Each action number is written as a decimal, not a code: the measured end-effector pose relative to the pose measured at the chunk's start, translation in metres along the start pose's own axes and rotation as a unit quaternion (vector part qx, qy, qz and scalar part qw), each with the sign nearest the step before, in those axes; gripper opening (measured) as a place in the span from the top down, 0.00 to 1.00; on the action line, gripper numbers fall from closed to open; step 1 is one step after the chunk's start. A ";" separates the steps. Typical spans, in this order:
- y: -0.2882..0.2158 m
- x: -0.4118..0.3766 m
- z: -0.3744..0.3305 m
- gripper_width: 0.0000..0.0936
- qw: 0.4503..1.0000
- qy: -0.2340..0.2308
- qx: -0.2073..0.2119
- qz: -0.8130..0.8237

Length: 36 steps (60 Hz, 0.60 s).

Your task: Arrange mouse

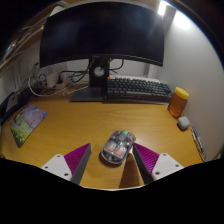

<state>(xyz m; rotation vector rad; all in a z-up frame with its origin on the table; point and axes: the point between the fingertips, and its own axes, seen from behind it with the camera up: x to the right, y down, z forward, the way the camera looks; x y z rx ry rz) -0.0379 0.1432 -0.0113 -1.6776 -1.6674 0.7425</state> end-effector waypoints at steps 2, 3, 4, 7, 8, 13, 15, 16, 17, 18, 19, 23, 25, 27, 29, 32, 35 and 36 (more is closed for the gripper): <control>-0.003 -0.001 0.005 0.07 1.000 -0.001 0.000 0.001; -0.005 -0.002 0.006 0.07 1.000 -0.001 0.000 0.001; -0.006 -0.002 0.008 0.07 1.000 -0.001 -0.001 0.001; -0.011 -0.004 0.014 0.07 1.000 -0.001 -0.001 0.001; -0.012 -0.005 0.016 0.07 1.000 -0.002 -0.001 0.001; -0.018 -0.008 0.023 0.07 1.000 -0.005 -0.004 0.002; -0.020 -0.009 0.025 0.07 1.000 -0.006 -0.006 0.004; -0.021 -0.009 0.027 0.07 1.000 -0.006 -0.007 0.006; -0.021 -0.009 0.028 0.08 1.000 -0.006 -0.007 0.007; -0.022 -0.010 0.029 0.10 1.000 -0.006 -0.007 0.009; -0.023 -0.009 0.030 0.11 1.000 -0.005 -0.007 0.010; -0.023 -0.007 0.033 0.24 1.000 0.000 -0.010 0.011; -0.024 -0.005 0.035 0.38 1.000 0.004 -0.011 0.009; -0.025 -0.003 0.037 0.52 1.000 0.008 -0.010 0.008; -0.025 -0.003 0.037 0.52 1.000 0.007 -0.011 0.005; -0.026 -0.004 0.038 0.55 1.000 0.007 -0.012 -0.008; -0.028 -0.008 0.037 0.58 1.000 0.003 -0.014 -0.013; -0.028 -0.009 0.037 0.60 1.000 0.002 -0.015 -0.011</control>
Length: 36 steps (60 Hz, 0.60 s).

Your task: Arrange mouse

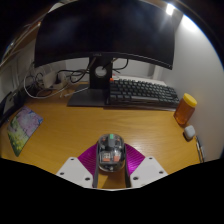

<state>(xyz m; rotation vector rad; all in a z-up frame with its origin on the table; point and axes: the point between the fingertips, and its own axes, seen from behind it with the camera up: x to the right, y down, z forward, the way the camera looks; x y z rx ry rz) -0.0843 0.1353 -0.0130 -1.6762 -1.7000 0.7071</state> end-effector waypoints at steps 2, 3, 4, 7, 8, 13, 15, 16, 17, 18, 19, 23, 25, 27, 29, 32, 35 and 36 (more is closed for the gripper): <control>-0.002 -0.002 -0.002 0.61 1.000 -0.001 -0.002 0.005; -0.004 -0.002 -0.003 0.62 1.000 0.000 -0.002 0.006; -0.007 -0.003 -0.006 0.62 1.000 -0.001 -0.001 0.007; -0.021 -0.008 -0.015 0.62 1.000 -0.003 0.008 0.006; -0.026 -0.011 -0.019 0.62 1.000 -0.003 0.011 0.007; -0.059 -0.030 -0.039 0.62 1.000 -0.011 0.026 0.012; -0.073 -0.041 -0.046 0.62 0.999 -0.016 0.033 0.016; -0.080 -0.047 -0.050 0.62 0.999 -0.017 0.035 0.017; -0.086 -0.051 -0.051 0.62 0.999 -0.019 0.034 0.017; -0.092 -0.060 -0.055 0.62 0.999 -0.020 0.038 0.015; -0.098 -0.069 -0.058 0.62 0.999 -0.024 0.041 0.015; -0.121 -0.110 -0.066 0.62 0.998 -0.044 0.050 0.018; -0.129 -0.133 -0.068 0.62 0.997 -0.054 0.052 0.016; -0.137 -0.155 -0.068 0.62 0.996 -0.067 0.054 0.014; -0.141 -0.181 -0.065 0.62 0.996 -0.074 0.057 0.007; -0.140 -0.218 -0.061 0.62 0.995 -0.089 0.054 -0.001; -0.134 -0.255 -0.055 0.62 0.993 -0.105 0.046 -0.005; -0.130 -0.264 -0.054 0.62 0.993 -0.111 0.042 -0.008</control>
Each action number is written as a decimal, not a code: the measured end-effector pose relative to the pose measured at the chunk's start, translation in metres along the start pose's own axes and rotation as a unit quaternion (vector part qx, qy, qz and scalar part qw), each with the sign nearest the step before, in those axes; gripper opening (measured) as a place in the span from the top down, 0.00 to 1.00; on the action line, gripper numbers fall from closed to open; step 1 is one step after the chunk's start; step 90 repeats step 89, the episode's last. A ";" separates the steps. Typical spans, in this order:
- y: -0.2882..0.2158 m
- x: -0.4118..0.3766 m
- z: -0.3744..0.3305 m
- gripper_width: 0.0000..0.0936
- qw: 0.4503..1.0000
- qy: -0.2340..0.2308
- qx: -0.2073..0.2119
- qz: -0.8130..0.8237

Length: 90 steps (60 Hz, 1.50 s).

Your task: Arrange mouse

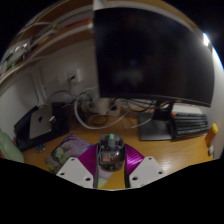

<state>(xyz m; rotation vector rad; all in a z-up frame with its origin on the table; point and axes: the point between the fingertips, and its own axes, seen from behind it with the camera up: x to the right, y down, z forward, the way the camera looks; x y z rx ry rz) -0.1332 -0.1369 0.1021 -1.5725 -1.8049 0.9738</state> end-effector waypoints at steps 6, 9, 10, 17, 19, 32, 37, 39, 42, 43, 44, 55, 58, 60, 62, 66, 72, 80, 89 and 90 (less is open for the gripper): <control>0.024 -0.062 0.032 0.62 1.000 -0.016 -0.021 -0.016; 0.040 -0.084 0.045 0.62 0.999 -0.023 -0.031 -0.031; 0.045 -0.090 0.049 0.62 0.999 -0.025 -0.034 -0.034; 0.077 -0.118 0.073 0.62 0.996 -0.034 -0.051 -0.061; 0.085 -0.121 0.077 0.62 0.996 -0.031 -0.059 -0.060; 0.094 -0.122 0.077 0.34 0.995 -0.022 -0.071 -0.061; 0.089 -0.118 0.062 0.11 0.996 -0.031 -0.079 -0.040; 0.084 -0.113 0.052 0.11 0.996 -0.030 -0.080 -0.038; 0.077 -0.103 0.032 0.07 0.995 -0.030 -0.081 -0.042; 0.075 -0.099 0.025 0.08 0.995 -0.025 -0.081 -0.044; 0.073 -0.094 0.017 0.08 0.995 -0.023 -0.082 -0.045; 0.055 -0.027 -0.077 0.08 0.995 -0.004 -0.098 -0.035; 0.053 -0.006 -0.099 0.07 0.994 0.004 -0.100 -0.030; 0.053 0.005 -0.111 0.07 0.995 0.009 -0.100 -0.026; 0.054 0.017 -0.122 0.07 0.995 0.012 -0.101 -0.022; 0.052 0.043 -0.140 0.07 0.995 0.023 -0.095 -0.021; 0.055 0.080 -0.155 0.07 0.994 0.049 -0.091 -0.023; 0.062 0.112 -0.172 0.07 0.994 0.057 -0.091 -0.017; 0.074 0.120 -0.188 0.07 0.994 0.039 -0.096 -0.018; 0.074 0.120 -0.188 0.07 0.994 0.039 -0.096 -0.018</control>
